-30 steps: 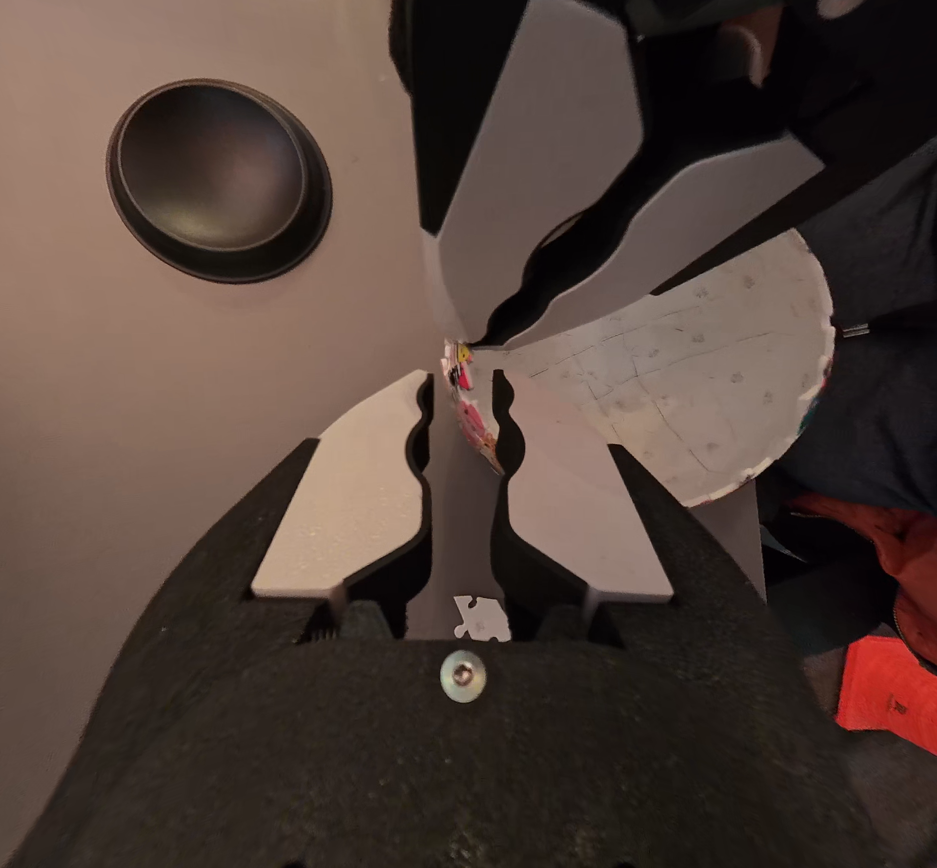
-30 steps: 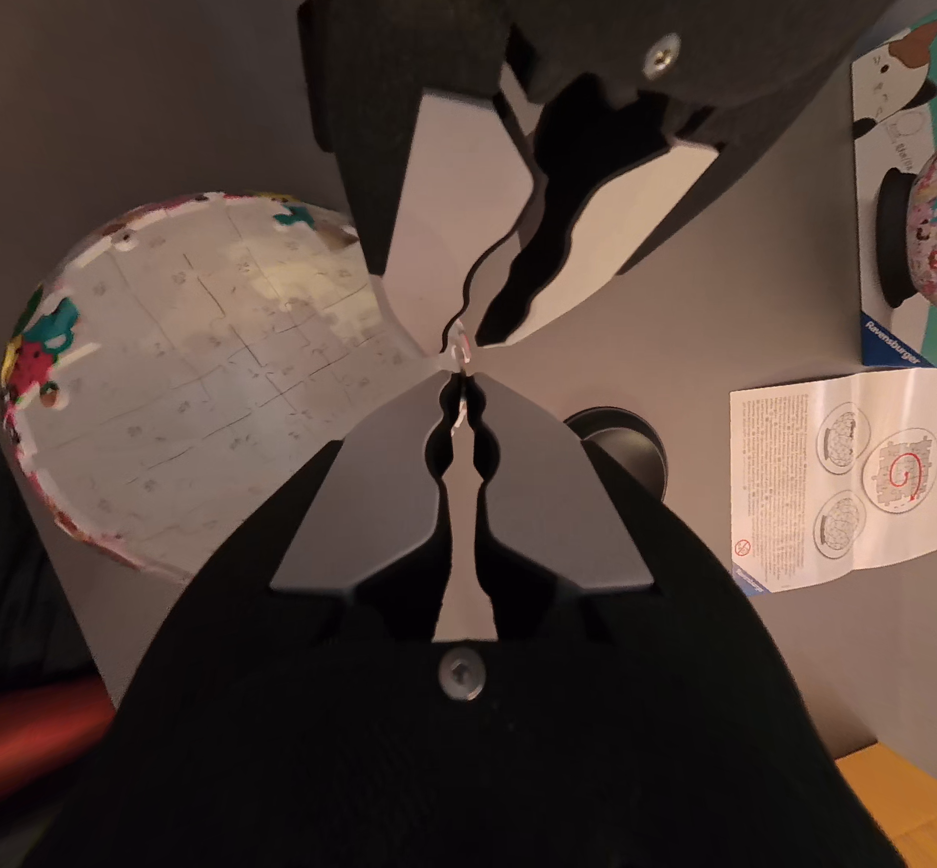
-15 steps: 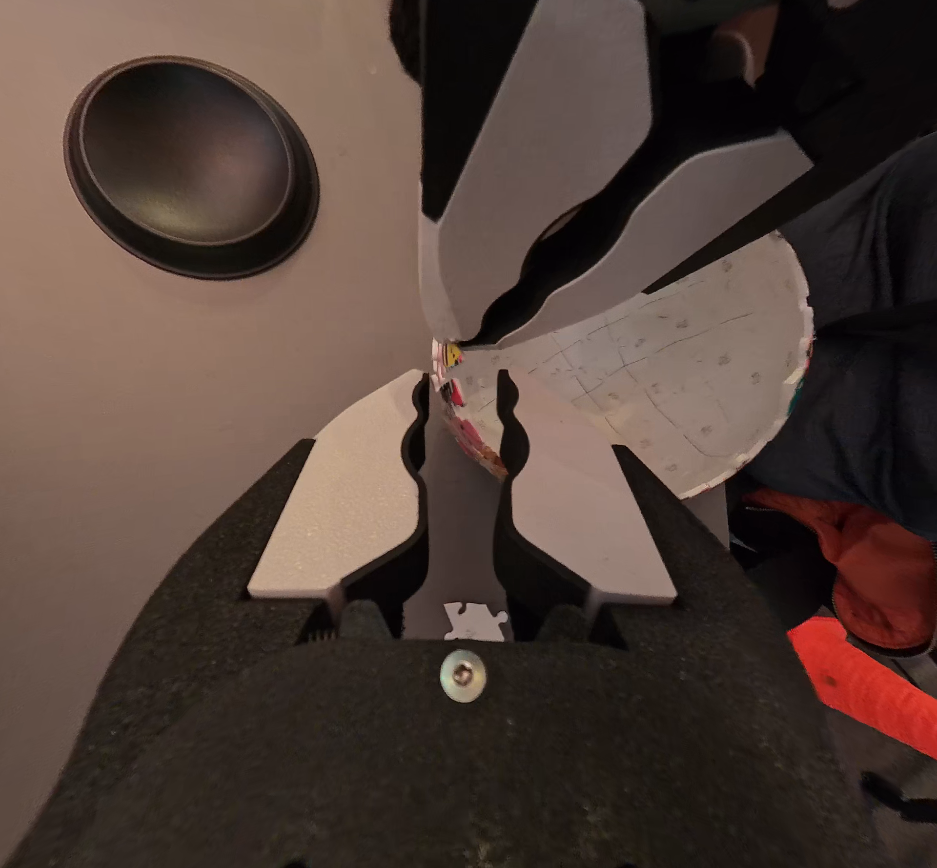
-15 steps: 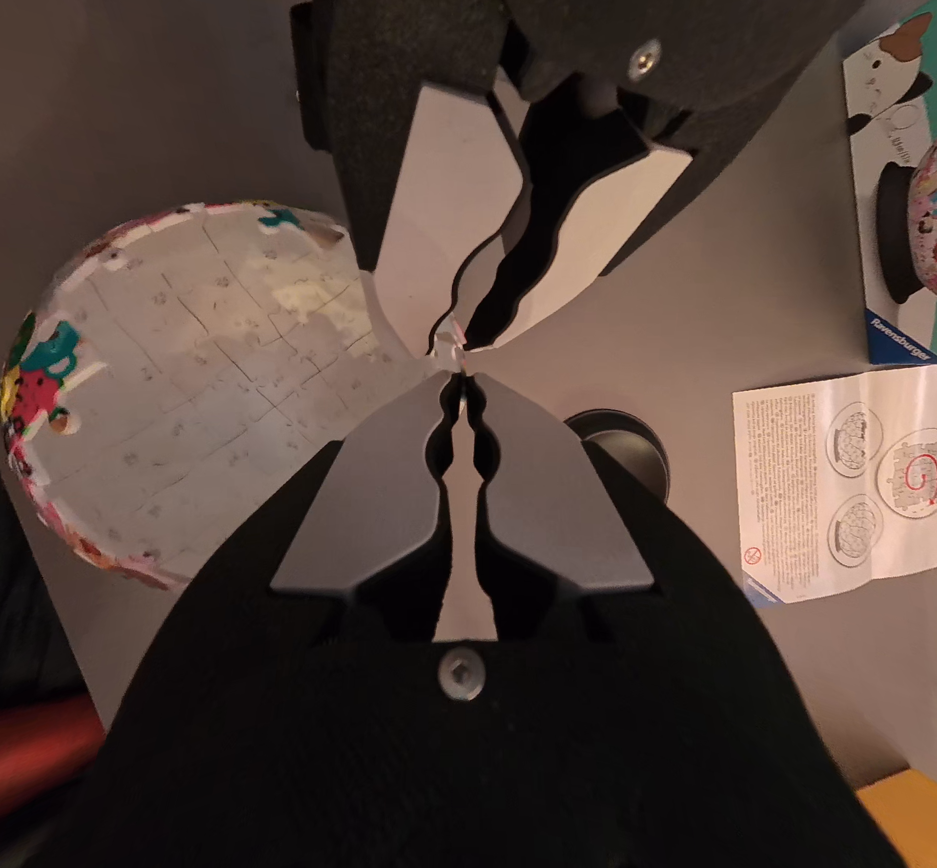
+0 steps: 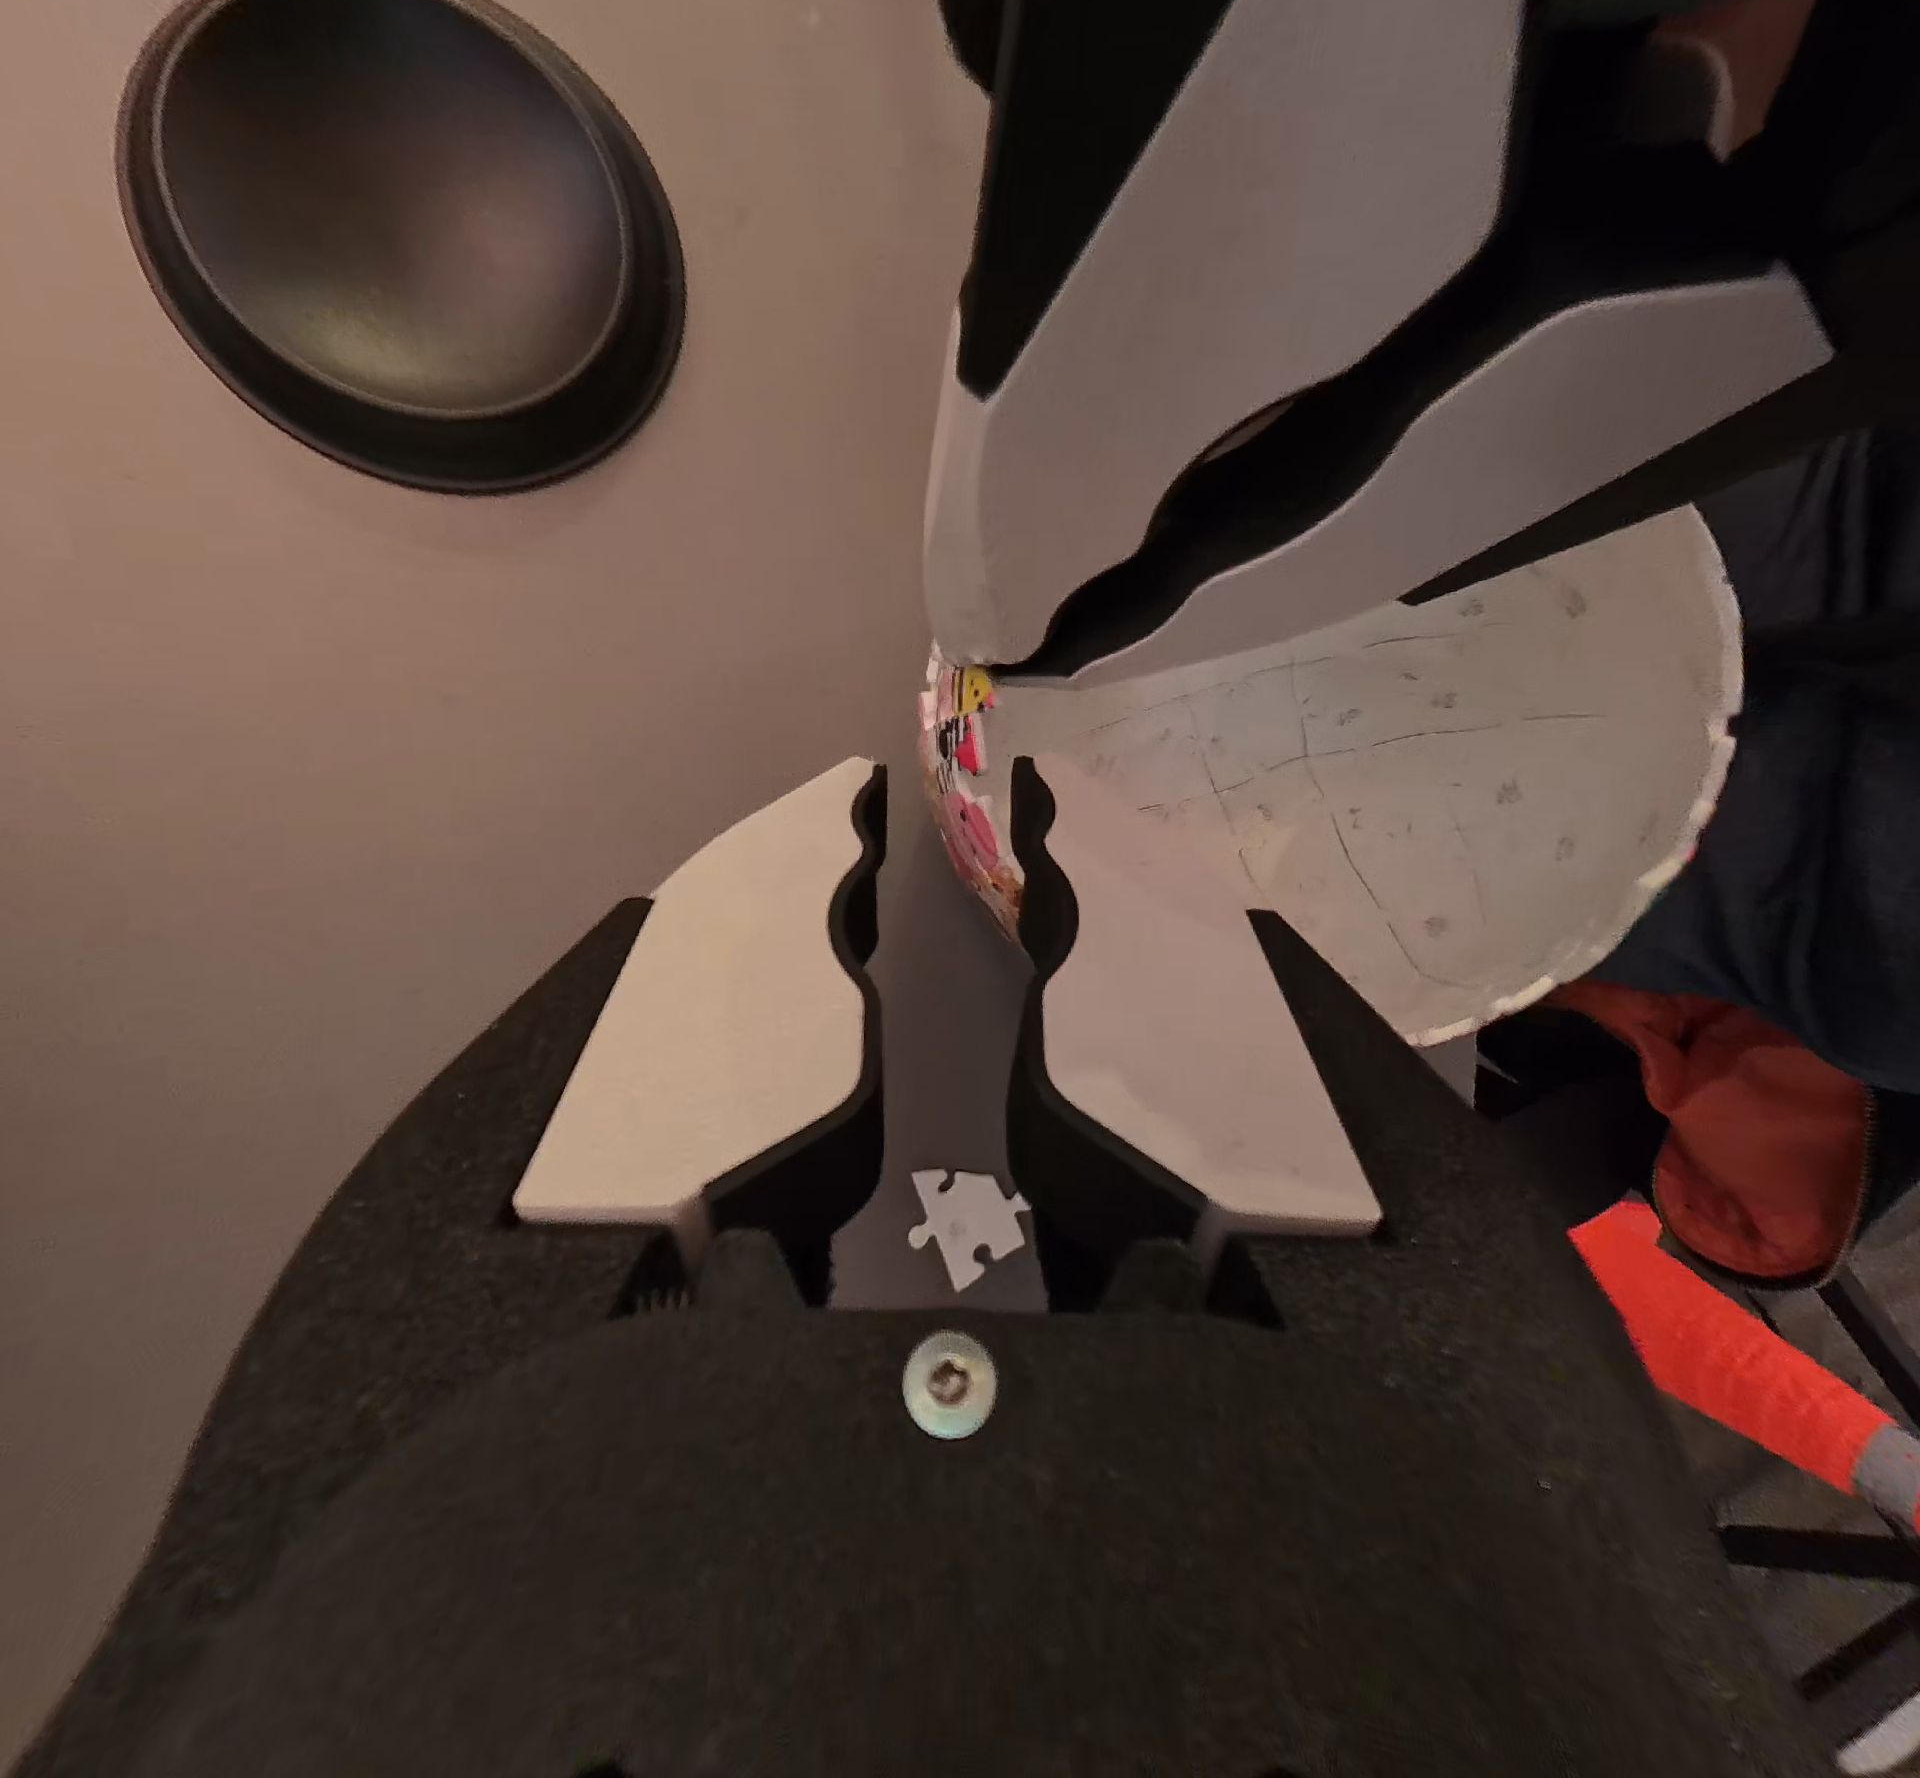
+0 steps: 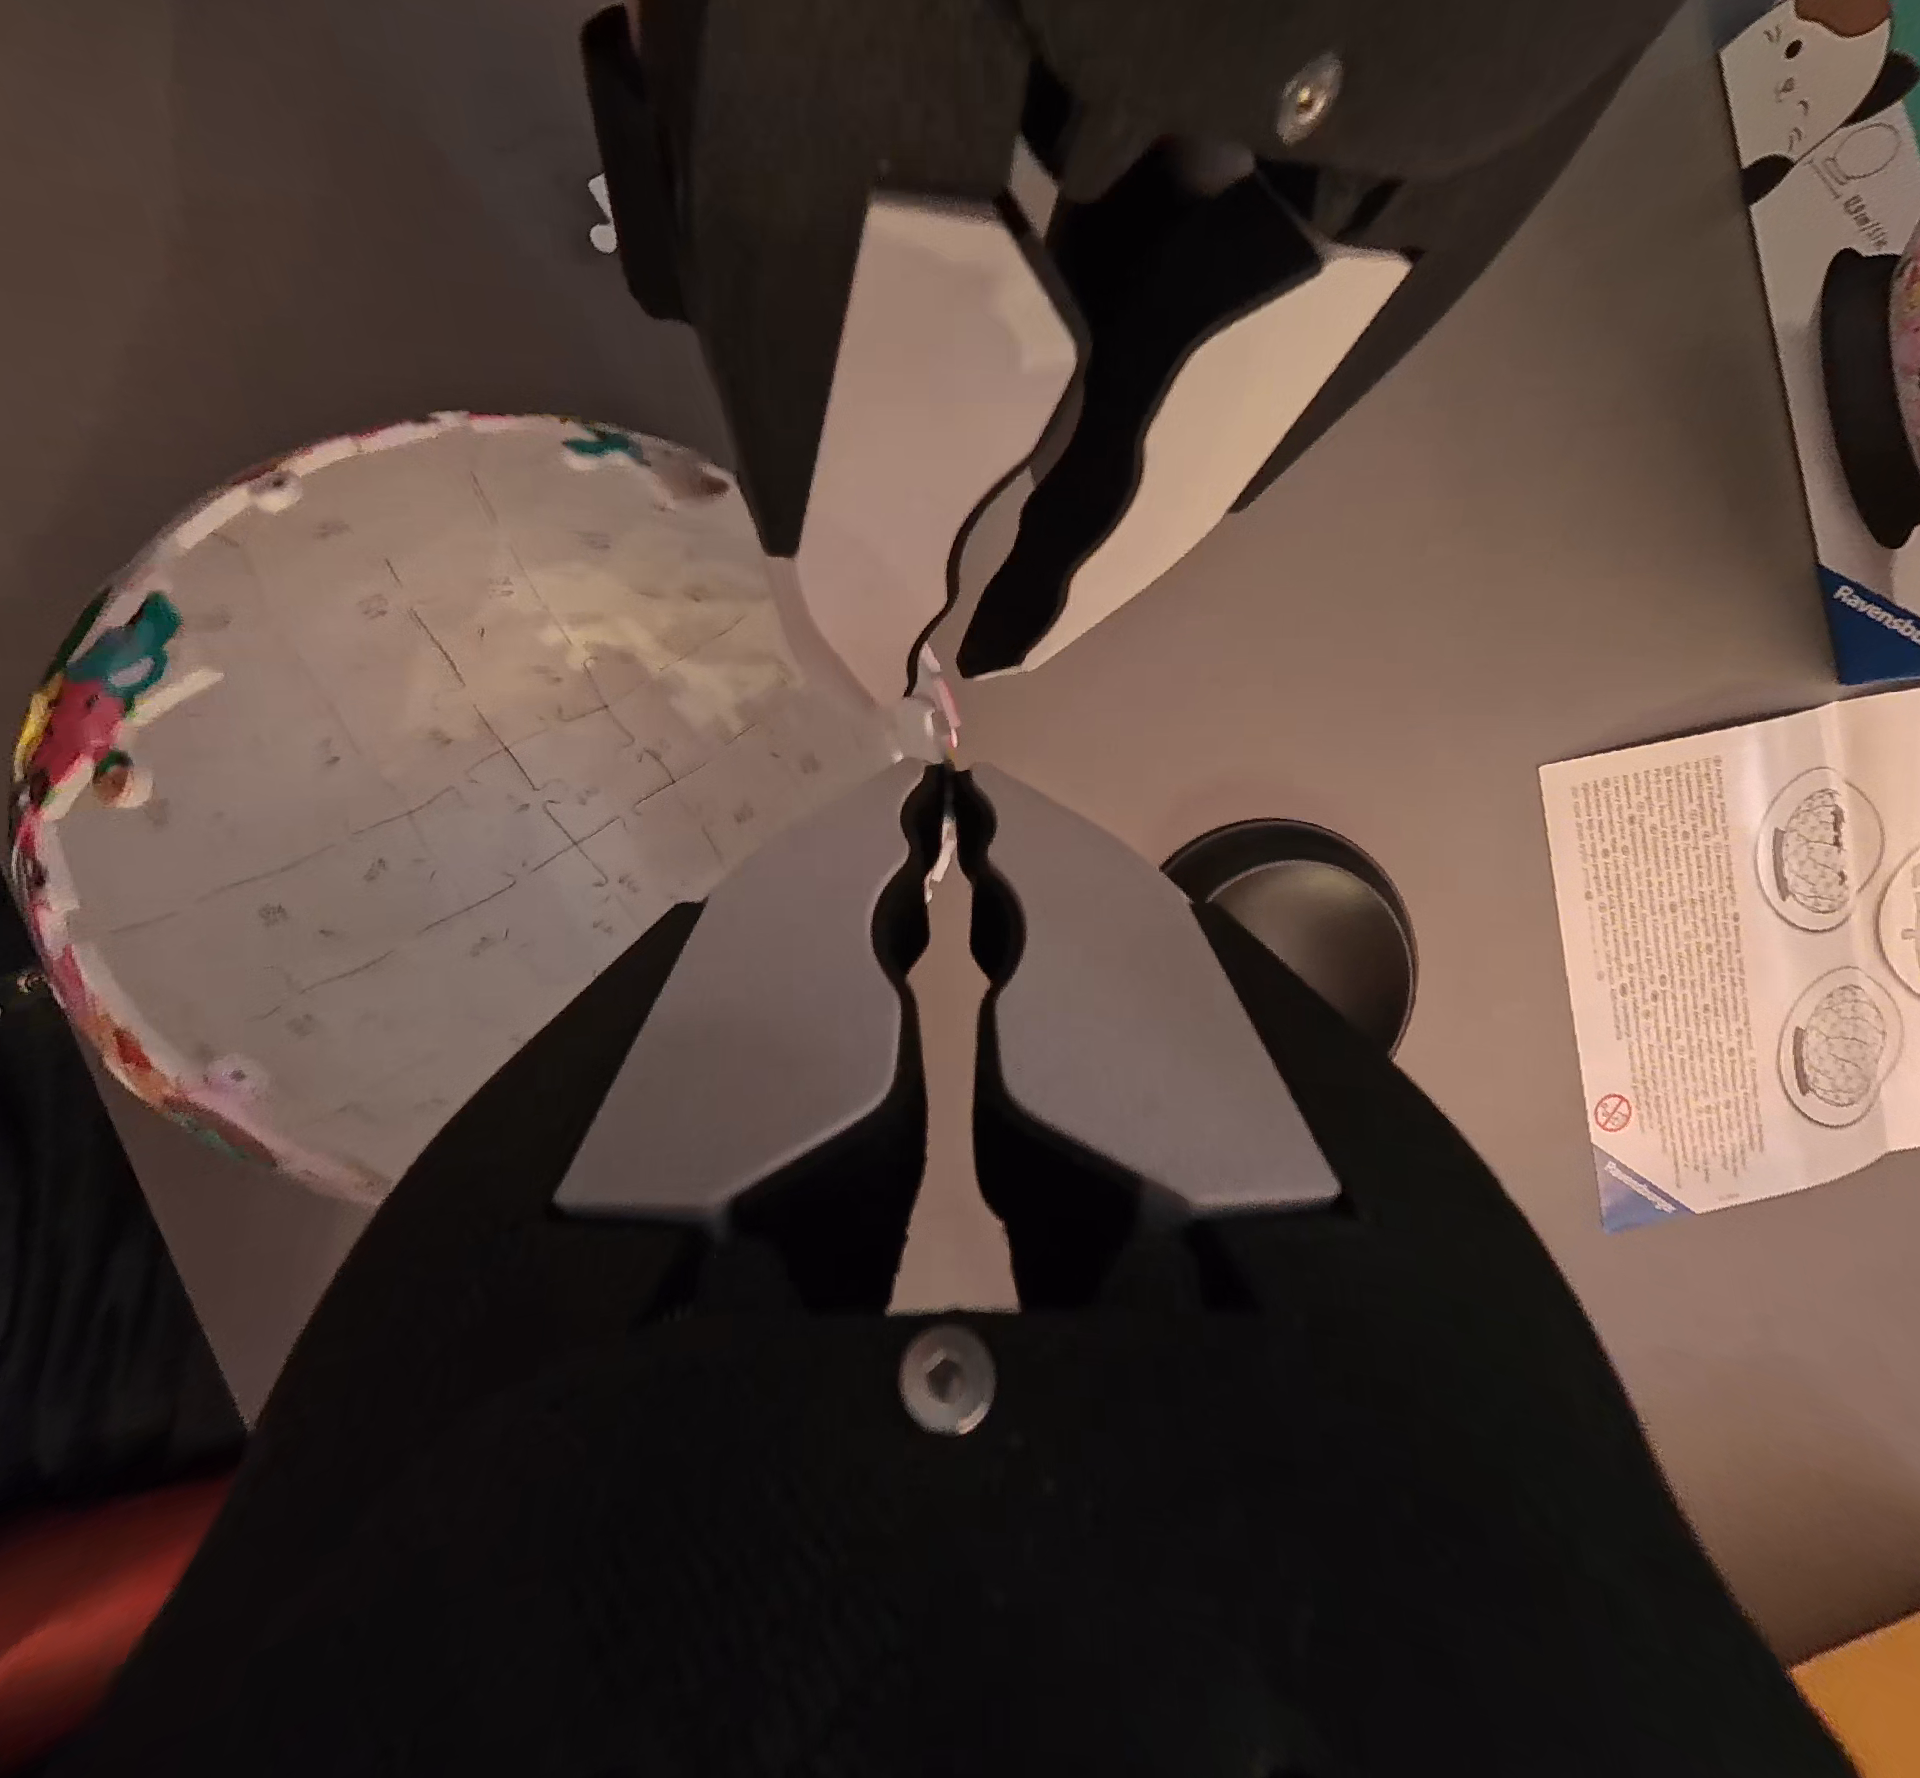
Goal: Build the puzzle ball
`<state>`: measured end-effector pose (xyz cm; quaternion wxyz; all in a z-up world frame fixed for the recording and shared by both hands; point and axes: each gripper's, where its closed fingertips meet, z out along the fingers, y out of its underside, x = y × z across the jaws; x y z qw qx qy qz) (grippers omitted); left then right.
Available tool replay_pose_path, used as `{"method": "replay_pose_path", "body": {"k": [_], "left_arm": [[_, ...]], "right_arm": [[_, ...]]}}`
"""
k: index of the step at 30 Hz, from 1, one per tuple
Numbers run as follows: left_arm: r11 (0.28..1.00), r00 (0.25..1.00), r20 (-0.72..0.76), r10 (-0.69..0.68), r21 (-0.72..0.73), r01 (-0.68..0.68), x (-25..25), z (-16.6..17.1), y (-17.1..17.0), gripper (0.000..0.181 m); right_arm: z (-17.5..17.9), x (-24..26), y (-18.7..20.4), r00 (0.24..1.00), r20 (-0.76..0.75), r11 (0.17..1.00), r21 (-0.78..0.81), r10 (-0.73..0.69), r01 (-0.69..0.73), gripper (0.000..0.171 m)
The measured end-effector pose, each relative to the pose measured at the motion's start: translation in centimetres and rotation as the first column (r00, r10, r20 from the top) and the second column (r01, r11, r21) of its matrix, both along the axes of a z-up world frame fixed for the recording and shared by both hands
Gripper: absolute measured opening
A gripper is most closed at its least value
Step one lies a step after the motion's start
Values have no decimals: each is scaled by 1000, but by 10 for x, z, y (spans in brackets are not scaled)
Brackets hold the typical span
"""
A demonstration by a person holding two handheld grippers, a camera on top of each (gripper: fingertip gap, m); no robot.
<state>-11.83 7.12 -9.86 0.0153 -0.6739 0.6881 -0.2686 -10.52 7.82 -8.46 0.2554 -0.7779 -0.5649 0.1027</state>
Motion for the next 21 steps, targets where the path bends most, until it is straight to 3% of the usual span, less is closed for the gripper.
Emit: {"method": "replay_pose_path", "body": {"k": [11, 21], "left_arm": [[992, 990, -134, -49, 107, 64, 8, -1, 5, 28], [988, 984, -156, -87, 114, 106, 18, -3, 7, 28]], "right_arm": [[-1, 8, 0, 998, -34, 998, -21, -55, 54, 3], [1, 16, -1, 998, -40, 999, 7, -45, 45, 3]]}}
